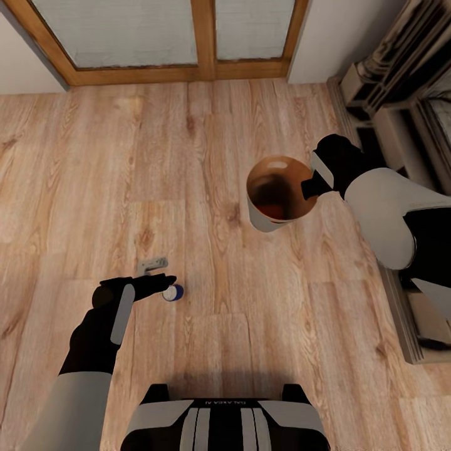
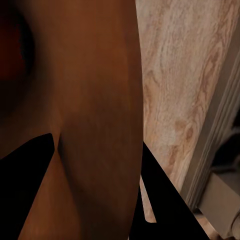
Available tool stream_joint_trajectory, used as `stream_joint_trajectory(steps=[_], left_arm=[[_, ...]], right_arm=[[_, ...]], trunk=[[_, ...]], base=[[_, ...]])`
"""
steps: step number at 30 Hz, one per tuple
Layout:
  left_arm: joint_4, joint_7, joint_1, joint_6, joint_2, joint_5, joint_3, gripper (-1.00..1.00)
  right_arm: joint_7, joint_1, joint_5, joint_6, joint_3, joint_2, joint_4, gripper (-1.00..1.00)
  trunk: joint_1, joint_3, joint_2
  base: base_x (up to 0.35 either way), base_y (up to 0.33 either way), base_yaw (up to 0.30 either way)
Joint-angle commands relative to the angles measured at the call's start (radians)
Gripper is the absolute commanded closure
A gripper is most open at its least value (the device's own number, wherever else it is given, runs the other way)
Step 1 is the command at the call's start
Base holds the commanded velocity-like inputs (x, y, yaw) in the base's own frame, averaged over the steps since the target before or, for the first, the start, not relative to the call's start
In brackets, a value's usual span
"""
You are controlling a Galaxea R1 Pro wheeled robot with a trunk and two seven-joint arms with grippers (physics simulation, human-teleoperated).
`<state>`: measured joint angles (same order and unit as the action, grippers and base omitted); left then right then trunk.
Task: Put the three can of soda from the living room inside the tash can in the kitchen.
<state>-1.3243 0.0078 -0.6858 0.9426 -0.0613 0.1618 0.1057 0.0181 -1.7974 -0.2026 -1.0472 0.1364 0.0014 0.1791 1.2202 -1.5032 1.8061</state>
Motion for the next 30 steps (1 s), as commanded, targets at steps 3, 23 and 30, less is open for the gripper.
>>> stream_joint_trajectory(steps=[3,23,30], left_arm=[[-0.002,0.001,0.000,-0.001,0.000,0.001,0.000,-1.00],[-0.004,0.002,0.000,-0.005,0.000,0.001,-0.001,-1.00],[0.000,0.000,0.000,-0.005,0.000,0.001,0.000,-1.00]], right_arm=[[-0.001,0.001,0.022,0.000,-0.008,0.000,0.002,1.00],[-0.001,0.006,0.022,0.000,-0.006,0.000,0.004,1.00],[-0.001,0.007,0.022,0.000,-0.006,0.000,0.007,1.00]], trunk=[[0.000,-0.005,0.000],[0.008,-0.042,0.014],[0.034,-0.074,0.063]], base=[[0.000,0.194,0.000],[0.000,0.020,0.000],[0.000,0.000,0.000]])
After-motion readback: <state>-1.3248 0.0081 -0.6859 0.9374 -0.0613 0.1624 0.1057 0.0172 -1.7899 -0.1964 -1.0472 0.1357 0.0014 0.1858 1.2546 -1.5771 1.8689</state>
